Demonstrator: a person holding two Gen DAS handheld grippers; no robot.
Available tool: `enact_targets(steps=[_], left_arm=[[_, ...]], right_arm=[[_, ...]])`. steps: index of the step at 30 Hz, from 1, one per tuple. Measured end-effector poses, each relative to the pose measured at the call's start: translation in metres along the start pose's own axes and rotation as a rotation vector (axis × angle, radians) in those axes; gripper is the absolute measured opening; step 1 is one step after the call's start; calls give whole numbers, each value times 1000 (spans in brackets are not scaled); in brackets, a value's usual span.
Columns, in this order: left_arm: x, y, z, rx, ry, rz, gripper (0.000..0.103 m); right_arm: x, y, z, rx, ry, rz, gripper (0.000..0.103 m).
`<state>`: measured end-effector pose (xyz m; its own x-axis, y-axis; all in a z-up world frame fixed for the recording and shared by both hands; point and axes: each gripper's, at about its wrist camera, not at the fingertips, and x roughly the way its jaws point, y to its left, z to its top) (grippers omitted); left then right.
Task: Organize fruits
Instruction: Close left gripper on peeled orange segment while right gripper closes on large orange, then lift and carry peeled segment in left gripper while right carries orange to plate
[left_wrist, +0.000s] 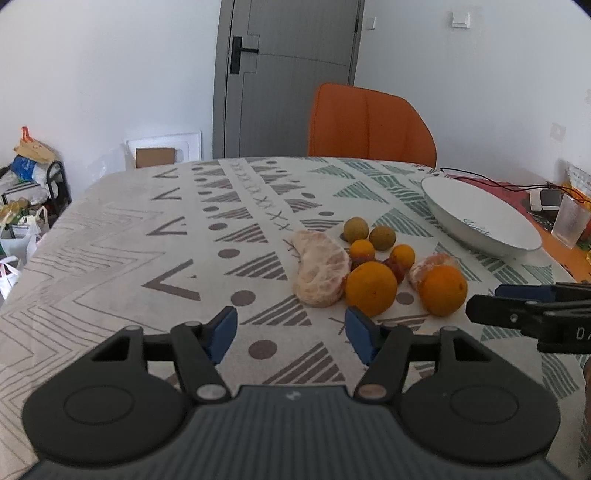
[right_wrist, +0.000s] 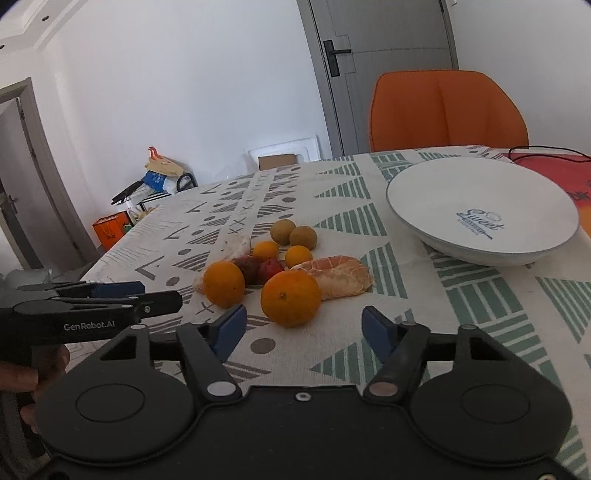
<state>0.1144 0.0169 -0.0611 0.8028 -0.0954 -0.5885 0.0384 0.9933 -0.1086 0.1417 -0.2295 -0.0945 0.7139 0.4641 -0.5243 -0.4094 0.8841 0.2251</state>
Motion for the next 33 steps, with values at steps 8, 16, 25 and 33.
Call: enact_targets(steps=[8, 16, 25, 33], left_arm=[[16, 1, 3, 3, 19, -15, 61], [25, -5, 9, 31, 15, -41, 61], [35, -10, 13, 62, 7, -46, 51], [34, -7, 13, 48, 2, -83, 28]], right_arm=[[17, 1, 4, -4, 15, 8, 63], [28, -4, 6, 26, 34, 56, 39], [25, -10, 5, 53, 37, 66, 39], [24, -11, 4, 52, 33, 55, 39]])
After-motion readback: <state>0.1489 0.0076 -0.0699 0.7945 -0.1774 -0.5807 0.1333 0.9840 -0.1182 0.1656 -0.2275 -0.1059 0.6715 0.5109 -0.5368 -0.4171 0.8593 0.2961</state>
